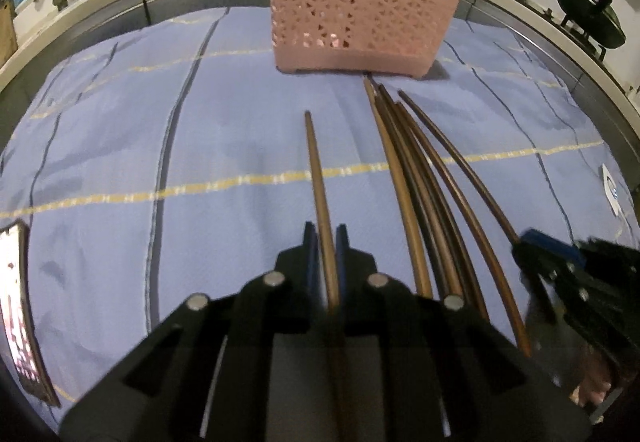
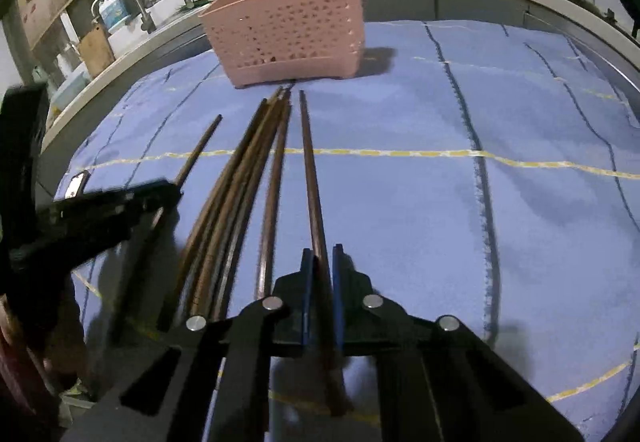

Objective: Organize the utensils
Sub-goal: 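Lower the left tool to grasp a chopstick from the pile while the right tool grasps another, then raise the left tool's chopstick upright over the basket while the right tool carries its own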

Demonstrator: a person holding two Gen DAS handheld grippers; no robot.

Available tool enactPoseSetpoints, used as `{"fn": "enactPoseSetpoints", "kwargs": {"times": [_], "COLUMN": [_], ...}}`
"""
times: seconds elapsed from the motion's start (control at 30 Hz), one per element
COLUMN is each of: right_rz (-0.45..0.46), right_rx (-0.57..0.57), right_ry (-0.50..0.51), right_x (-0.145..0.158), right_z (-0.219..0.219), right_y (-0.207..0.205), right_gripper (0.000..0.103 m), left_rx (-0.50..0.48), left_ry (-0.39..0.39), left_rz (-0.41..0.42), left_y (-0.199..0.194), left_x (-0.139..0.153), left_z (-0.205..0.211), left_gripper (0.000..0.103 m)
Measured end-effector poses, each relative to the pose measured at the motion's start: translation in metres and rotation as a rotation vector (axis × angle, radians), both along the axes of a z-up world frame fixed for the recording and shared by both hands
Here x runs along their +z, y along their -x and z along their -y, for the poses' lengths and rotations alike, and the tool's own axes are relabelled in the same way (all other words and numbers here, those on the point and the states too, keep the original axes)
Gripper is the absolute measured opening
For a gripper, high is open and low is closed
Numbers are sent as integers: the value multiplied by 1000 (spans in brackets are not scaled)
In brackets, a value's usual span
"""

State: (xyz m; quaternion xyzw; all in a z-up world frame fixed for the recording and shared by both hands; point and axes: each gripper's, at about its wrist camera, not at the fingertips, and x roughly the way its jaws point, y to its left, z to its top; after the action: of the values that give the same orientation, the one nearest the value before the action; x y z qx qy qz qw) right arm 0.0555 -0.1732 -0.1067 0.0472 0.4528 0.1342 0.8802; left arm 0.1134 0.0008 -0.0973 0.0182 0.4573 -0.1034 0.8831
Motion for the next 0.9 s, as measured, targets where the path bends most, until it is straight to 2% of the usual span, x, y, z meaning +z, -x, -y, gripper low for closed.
{"fn": "enactPoseSetpoints", "kwargs": {"times": [0.2,0.33,0.47,0.53,0.6,0.67,0.7,0.9], "right_rz": [-16,5,0,3,1,-29,-13,232], "right_rx": [33,58,91,100,108,100,96,97], "right_ry": [25,71,73,56,58,-12,-42,-131], "right_x": [3,5,7,7,7,10,16,76], "right_z": [-8,-21,-38,-43,-47,-41,-36,-10], "right_y": [-23,-65,-115,-130,-139,-137,-131,-59], "right_gripper": [10,10,10,8,4,4,4,5], "left_rx": [-3,2,-3,-6,-13,-20,-18,-41], "left_ry": [-22,-8,4,-1,16,73,106,202], "left_rz": [13,24,53,75,72,37,37,218], "left_y": [-28,-42,-50,-55,-58,-61,-60,-19], "left_x": [2,2,1,0,1,4,9,81], "left_z": [3,3,5,8,7,2,-2,-27], "left_gripper": [15,15,15,7,6,5,5,5]}}
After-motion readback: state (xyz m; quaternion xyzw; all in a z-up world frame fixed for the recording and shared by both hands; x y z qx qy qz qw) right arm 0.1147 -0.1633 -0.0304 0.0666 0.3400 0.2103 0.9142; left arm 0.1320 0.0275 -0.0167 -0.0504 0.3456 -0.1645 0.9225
